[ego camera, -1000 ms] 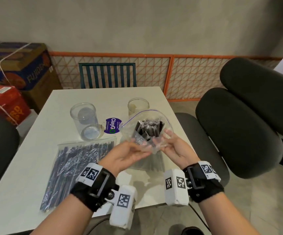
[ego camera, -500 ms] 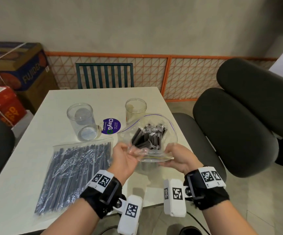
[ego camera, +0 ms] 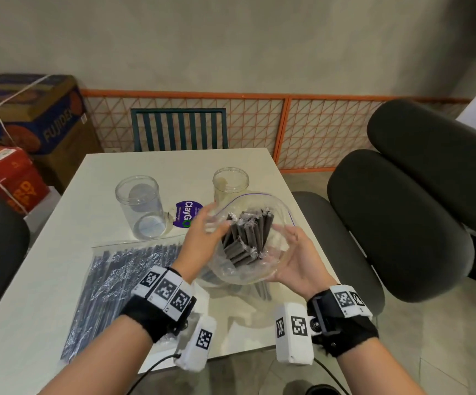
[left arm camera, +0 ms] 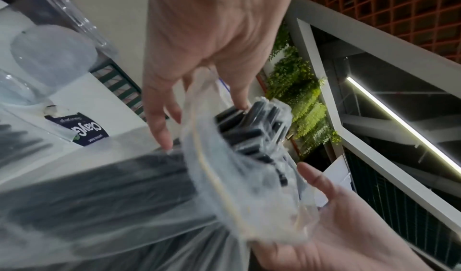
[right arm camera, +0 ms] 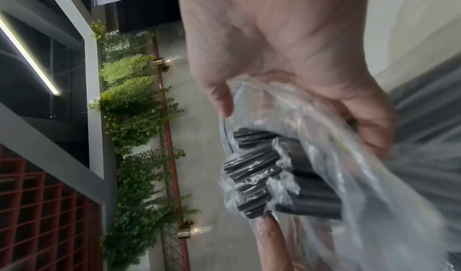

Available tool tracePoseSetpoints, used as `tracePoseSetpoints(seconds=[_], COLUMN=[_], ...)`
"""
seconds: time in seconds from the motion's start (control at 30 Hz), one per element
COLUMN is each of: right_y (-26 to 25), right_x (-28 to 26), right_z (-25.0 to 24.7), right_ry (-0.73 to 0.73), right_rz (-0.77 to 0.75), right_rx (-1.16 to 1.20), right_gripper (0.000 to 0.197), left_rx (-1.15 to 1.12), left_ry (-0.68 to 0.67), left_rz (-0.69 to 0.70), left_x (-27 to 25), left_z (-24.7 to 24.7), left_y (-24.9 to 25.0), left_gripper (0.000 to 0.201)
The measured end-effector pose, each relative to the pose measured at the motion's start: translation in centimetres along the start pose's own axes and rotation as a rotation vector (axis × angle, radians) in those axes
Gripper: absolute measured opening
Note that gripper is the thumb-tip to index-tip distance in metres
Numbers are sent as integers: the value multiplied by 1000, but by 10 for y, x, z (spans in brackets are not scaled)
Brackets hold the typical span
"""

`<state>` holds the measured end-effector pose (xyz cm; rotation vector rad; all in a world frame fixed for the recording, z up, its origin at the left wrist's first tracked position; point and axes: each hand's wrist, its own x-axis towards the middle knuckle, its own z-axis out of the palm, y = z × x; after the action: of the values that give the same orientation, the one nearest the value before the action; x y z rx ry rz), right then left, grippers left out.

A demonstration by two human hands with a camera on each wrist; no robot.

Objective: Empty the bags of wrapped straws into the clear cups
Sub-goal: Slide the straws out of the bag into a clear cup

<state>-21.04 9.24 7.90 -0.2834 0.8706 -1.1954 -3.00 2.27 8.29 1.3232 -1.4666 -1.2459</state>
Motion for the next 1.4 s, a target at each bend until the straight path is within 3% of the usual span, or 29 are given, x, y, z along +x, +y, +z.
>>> tracePoseSetpoints(seconds=[0.1, 0.17, 0.3, 0.37, 0.43, 0.5, 0.57, 0.63, 0.67, 0.73, 0.87, 1.03, 1.1, 1.2, 1.27, 1.4], right_y=[-1, 0, 3, -1, -8, -18, -26, -34, -37, -42, -42, -33, -32, -33, -32, -21], right_x=[2, 10, 29, 34, 29, 26, 20, 11, 10, 4, 12, 35, 38, 39, 39, 34], right_z=[-1, -9, -13, -6, 4, 10, 15, 19, 20, 22, 20, 15, 14, 10, 9, 9], right_ry=[10, 116, 283, 332, 366, 397, 284, 179, 156, 128, 132, 303, 358, 384, 371, 253], right_rz=[-15, 9, 58, 76, 41, -121, -303, -342, -316, -245, -76, 90, 92, 79, 19, -155], right_rx=[-75, -92, -177, -246, -502, -869, -1052, -1099, -1097, -1044, -869, -478, -401, -260, -122, -62], right_gripper=[40, 42, 44, 44, 41, 35, 24, 24, 22, 29, 51, 44, 46, 44, 35, 9], left_rx=[53, 33, -88, -188, -213, -72, 156, 198, 170, 189, 116, 104, 170, 518, 636, 436], left_ry=[-92, -84, -195, -253, -253, -267, -250, -285, -318, -346, -288, -382, -357, -167, -116, -285], left_rz=[7, -102, -475, -562, -624, -584, -366, -82, 29, 115, -21, -256, -240, -87, -68, -254], left_x=[1, 3, 13, 18, 20, 23, 25, 26, 29, 33, 40, 51, 51, 47, 36, 12], left_z=[3, 4, 9, 8, 5, 0, -3, -2, 0, 3, 9, 13, 9, -1, -6, -8], left_y=[5, 3, -4, -2, 6, 13, 16, 25, 28, 32, 34, 20, 14, 7, 6, 6], left_gripper=[17, 28, 45, 40, 35, 43, 46, 47, 47, 41, 32, 20, 23, 38, 45, 18])
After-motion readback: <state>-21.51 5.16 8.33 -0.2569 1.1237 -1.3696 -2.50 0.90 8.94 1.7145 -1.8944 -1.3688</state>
